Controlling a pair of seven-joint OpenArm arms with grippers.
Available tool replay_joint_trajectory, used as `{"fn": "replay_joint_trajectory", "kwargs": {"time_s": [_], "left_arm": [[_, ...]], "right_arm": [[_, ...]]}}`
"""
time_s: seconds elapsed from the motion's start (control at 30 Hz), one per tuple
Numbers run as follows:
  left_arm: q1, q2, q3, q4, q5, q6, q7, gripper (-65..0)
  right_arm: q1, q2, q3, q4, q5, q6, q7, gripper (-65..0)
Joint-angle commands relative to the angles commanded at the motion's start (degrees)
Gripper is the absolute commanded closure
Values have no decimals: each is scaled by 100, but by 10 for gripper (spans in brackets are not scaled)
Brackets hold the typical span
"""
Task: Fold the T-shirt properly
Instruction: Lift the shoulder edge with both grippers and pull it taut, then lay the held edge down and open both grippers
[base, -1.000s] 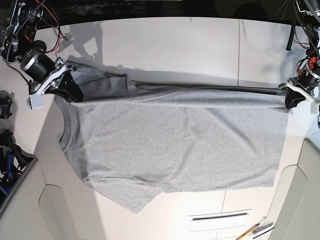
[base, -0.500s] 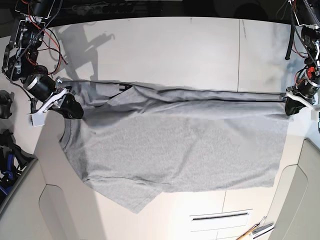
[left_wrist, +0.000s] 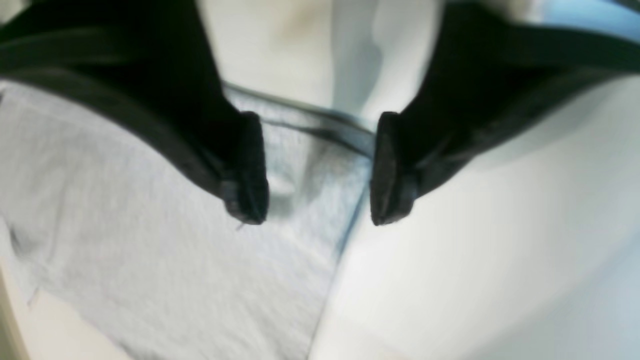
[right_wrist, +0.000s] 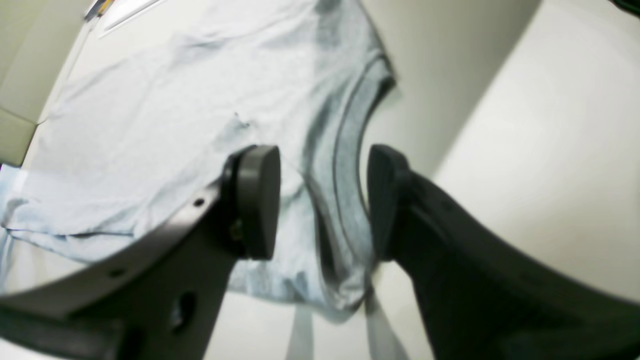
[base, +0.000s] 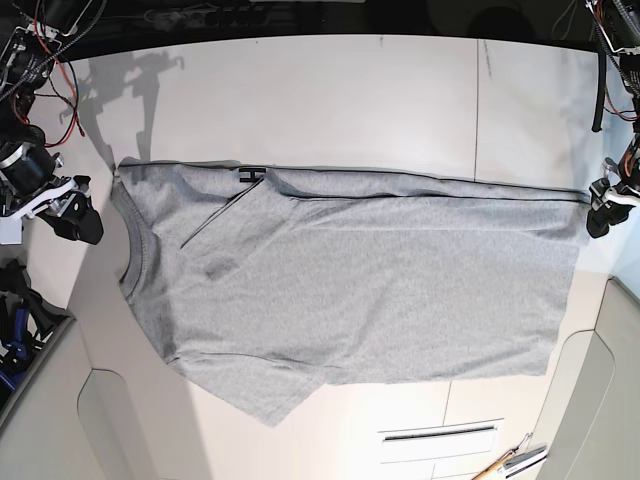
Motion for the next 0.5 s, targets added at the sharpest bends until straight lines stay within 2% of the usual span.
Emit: {"fn": "replay_joint_trajectory", "kwargs": {"time_s": [0.1, 0.2, 0.27, 0.5], "left_arm": [[13, 66, 9, 0, 13, 28, -2, -437], [17, 142, 9, -13, 365, 323, 0, -437], [50, 175, 9, -87, 446, 369, -31, -437], [90, 247, 9, -579, 560, 385, -262, -437]], "right_arm": [[-184, 66, -4, -153, 63, 0, 15, -283], [-352, 72, -4, -245, 149, 0, 39, -371], [-490, 70, -4, -260, 254, 2, 61, -421], [-586, 72, -74, -769, 197, 7, 170, -424]]}}
